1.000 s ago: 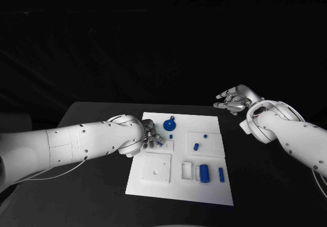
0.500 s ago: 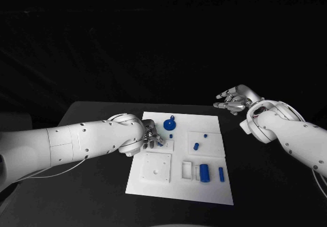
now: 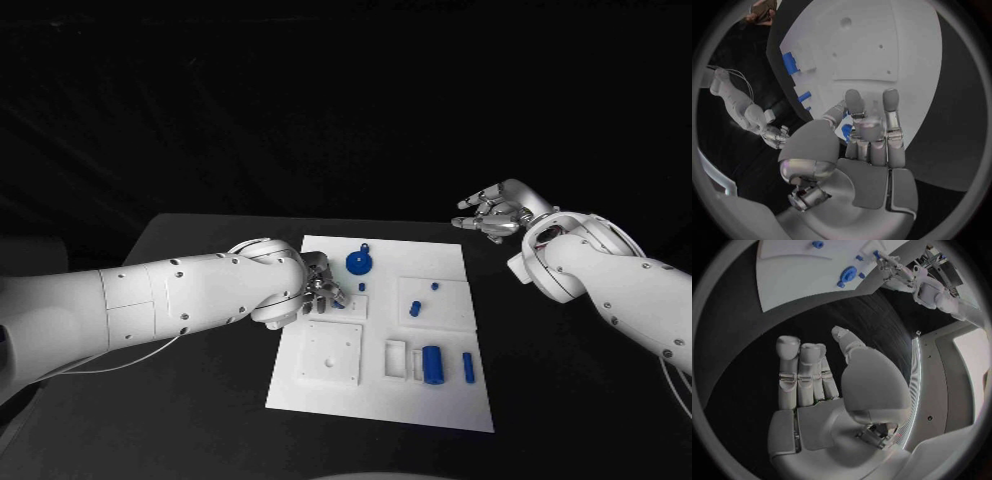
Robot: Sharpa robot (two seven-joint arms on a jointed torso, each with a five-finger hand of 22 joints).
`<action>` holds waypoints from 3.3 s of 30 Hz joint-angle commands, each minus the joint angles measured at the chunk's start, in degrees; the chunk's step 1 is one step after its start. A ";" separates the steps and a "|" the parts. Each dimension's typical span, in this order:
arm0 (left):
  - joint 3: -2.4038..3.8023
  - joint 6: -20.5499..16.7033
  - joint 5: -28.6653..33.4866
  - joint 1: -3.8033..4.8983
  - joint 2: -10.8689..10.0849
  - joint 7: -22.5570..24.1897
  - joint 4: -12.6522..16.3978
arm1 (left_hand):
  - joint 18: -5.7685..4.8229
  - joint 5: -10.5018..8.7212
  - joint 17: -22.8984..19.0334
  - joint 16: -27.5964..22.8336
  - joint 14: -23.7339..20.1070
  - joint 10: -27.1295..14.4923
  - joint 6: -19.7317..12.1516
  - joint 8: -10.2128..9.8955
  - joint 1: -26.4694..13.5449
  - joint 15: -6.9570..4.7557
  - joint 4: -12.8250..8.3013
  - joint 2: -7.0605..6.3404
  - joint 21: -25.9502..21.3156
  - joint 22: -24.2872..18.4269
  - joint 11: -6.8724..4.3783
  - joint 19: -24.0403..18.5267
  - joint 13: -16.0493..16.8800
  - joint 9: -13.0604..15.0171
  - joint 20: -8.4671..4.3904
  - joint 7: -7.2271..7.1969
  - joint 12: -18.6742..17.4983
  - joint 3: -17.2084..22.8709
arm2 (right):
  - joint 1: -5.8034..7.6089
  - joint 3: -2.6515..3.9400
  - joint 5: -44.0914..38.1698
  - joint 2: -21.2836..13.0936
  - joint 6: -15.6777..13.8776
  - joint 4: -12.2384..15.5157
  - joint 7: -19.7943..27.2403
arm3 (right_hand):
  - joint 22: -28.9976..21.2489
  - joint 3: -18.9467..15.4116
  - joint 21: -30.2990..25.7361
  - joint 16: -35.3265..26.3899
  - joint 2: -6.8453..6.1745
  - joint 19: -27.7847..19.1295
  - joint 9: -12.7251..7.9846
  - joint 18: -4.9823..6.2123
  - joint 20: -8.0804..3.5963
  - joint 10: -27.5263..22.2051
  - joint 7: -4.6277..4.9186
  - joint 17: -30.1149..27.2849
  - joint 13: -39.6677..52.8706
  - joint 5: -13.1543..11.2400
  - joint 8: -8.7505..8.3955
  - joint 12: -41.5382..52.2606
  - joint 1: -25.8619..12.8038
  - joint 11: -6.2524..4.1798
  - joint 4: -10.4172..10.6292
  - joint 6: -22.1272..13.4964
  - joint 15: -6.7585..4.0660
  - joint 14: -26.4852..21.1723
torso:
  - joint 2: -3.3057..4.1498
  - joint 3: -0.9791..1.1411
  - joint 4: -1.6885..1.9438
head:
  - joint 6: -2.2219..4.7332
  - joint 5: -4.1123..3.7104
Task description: Assemble the parts on the task board
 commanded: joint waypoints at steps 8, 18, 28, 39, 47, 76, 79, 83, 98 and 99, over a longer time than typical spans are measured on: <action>-0.19 2.69 -2.12 -0.23 -0.01 -0.92 0.04 | -0.87 0.62 0.06 -0.13 -0.13 2.25 13.66 0.18 0.74 -0.30 -0.25 0.80 0.37 1.01 -0.83 0.03 -0.01 24.60 0.14 -7.07 -0.15 0.39 | -0.21 0.03 -0.01 0.05 0.61 0.00 0.53 | 4.09 0.20 -0.04 -0.08 0.13 2.38 -0.09 0.81 0.03 -0.11 0.04 -0.01 -0.05 0.31 -0.21 0.18 -0.57 -0.07 0.02 0.27 -0.14 -0.13 | -0.03 -0.04 0.05 | -0.08 0.07; -0.20 3.09 -3.13 -0.23 -0.10 -1.04 -0.17 | -0.86 0.58 0.10 -0.07 -0.12 2.25 13.65 0.17 0.57 -0.32 -0.33 0.84 0.42 1.01 -0.83 0.04 0.01 24.66 0.15 -7.07 -0.08 0.42 | -0.32 0.03 0.00 0.09 0.63 -0.07 0.56 | 4.06 0.18 -0.16 -0.16 0.17 2.42 -0.09 0.82 0.02 -0.09 0.03 -0.03 -0.06 0.42 -0.21 0.19 -0.61 -0.08 0.10 0.27 -0.16 -0.11 | 0.01 -0.04 0.03 | -0.17 0.08; -0.21 3.97 -3.20 -0.24 0.06 -1.11 -0.26 | -0.86 0.47 0.00 -0.07 -0.17 2.25 13.64 0.17 0.55 -0.32 -0.36 0.89 0.44 1.01 -0.84 0.02 0.00 24.69 0.14 -7.08 -0.08 0.43 | -0.39 0.03 0.01 0.10 0.67 -0.09 0.56 | 4.06 0.19 -0.19 -0.11 0.21 2.43 -0.09 0.82 0.01 -0.09 0.04 0.01 -0.06 0.44 -0.21 0.18 -0.66 -0.08 0.15 0.29 -0.16 -0.08 | 0.00 0.01 0.00 | -0.26 0.11; -0.21 4.71 -2.78 -0.25 0.65 -1.06 -0.45 | -0.85 -1.33 0.58 0.32 -0.07 2.25 13.91 0.25 -0.39 -0.27 0.59 1.22 0.48 0.99 -0.85 -0.01 0.18 24.88 0.22 -7.17 0.21 -0.33 | -0.42 0.03 0.04 0.15 0.71 -0.17 0.58 | 4.04 0.23 -0.30 -0.17 0.18 2.43 -0.09 0.83 0.01 -0.10 0.03 -0.03 -0.06 0.56 -0.21 0.18 -0.66 -0.08 0.18 0.28 -0.16 -0.09 | 0.02 0.04 -0.04 | -0.20 0.09; -0.21 4.81 -2.68 -0.25 1.00 -1.03 -0.55 | -0.85 -1.96 0.56 0.35 -0.11 2.25 13.88 0.23 -0.49 -0.28 1.18 1.53 0.48 0.98 -0.86 0.02 0.24 24.94 0.23 -7.17 0.28 -0.55 | -0.43 0.02 0.05 0.17 0.74 -0.23 0.57 | 4.05 0.34 -0.26 -0.19 0.11 2.44 -0.09 0.82 0.00 -0.13 0.04 -0.04 -0.06 1.11 -0.21 0.16 -0.68 -0.09 0.19 0.29 -0.17 -0.10 | 0.04 0.05 0.00 | -0.24 0.06; -0.19 5.04 -2.67 -0.26 2.20 -0.96 -2.24 | -0.77 -3.51 0.37 0.32 -0.22 2.25 13.78 0.21 0.28 -0.29 2.20 0.52 0.39 0.97 -0.87 0.03 0.24 25.18 0.31 -7.19 0.21 -1.97 | -0.57 0.02 0.19 0.33 0.76 -0.36 0.64 | 4.01 0.48 -0.47 -0.22 0.05 2.42 -0.09 0.83 -0.01 -0.12 0.04 -0.05 -0.06 1.58 -0.21 0.15 -0.81 -0.10 0.20 0.29 -0.18 -0.11 | 0.02 -0.04 0.01 | -0.13 -0.18; -0.19 5.05 -2.67 -0.26 2.30 -0.95 -2.47 | -0.75 -5.63 0.23 0.25 -0.25 2.25 13.78 0.22 0.44 -0.29 2.61 0.21 0.35 0.96 -0.86 0.02 0.21 25.18 0.34 -7.19 0.16 -2.62 | -0.61 0.02 0.19 0.32 0.77 -0.37 0.65 | 4.01 0.48 -0.47 -0.22 0.05 2.42 -0.09 0.83 -0.01 -0.12 0.04 -0.05 -0.06 1.58 -0.21 0.15 -0.81 -0.10 0.20 0.29 -0.18 -0.11 | 0.02 -0.05 0.00 | -0.10 -0.20; -0.19 5.12 -2.66 -0.25 2.38 -0.94 -2.70 | -0.74 -6.56 0.08 0.17 -0.30 2.25 13.68 0.21 0.93 -0.30 3.43 -0.62 0.22 0.95 -0.86 0.04 0.11 25.23 0.35 -7.19 0.07 -4.22 | -0.64 0.02 0.20 0.30 0.77 -0.38 0.66 | 4.01 0.48 -0.47 -0.22 0.05 2.42 -0.09 0.83 -0.01 -0.12 0.04 -0.05 -0.06 1.58 -0.21 0.15 -0.81 -0.10 0.20 0.29 -0.18 -0.11 | 0.00 -0.04 0.03 | -0.12 -0.27; -0.18 5.35 -2.65 -0.25 2.59 -0.98 -3.11 | -0.74 -6.72 -0.16 -0.05 -0.43 2.26 13.79 0.21 2.10 -0.33 8.38 -6.89 -0.18 0.98 -0.87 0.16 -0.38 24.88 0.37 -7.30 -0.04 -4.91 | -0.69 0.02 0.31 0.27 0.73 -0.40 0.69 | 4.00 0.35 -0.52 -0.35 0.01 2.43 -0.09 0.83 -0.01 -0.14 0.04 -0.15 -0.08 1.66 -0.22 0.13 -0.85 -0.08 0.22 0.21 -0.18 -0.16 | -0.01 -0.02 0.04 | -0.18 -0.36; -0.18 5.33 -2.65 -0.25 2.59 -0.98 -3.12 | -0.73 -6.75 -0.18 -0.07 -0.47 2.25 13.83 0.21 2.12 -0.34 8.94 -7.50 -0.19 0.98 -0.87 0.16 -0.41 24.86 0.38 -7.30 -0.06 -4.55 | -0.69 0.02 0.32 0.27 0.72 -0.40 0.69 | 4.00 0.35 -0.52 -0.35 0.01 2.43 -0.09 0.83 -0.01 -0.14 0.04 -0.15 -0.08 1.66 -0.22 0.13 -0.85 -0.08 0.22 0.21 -0.18 -0.16 | -0.01 -0.03 0.04 | -0.18 -0.37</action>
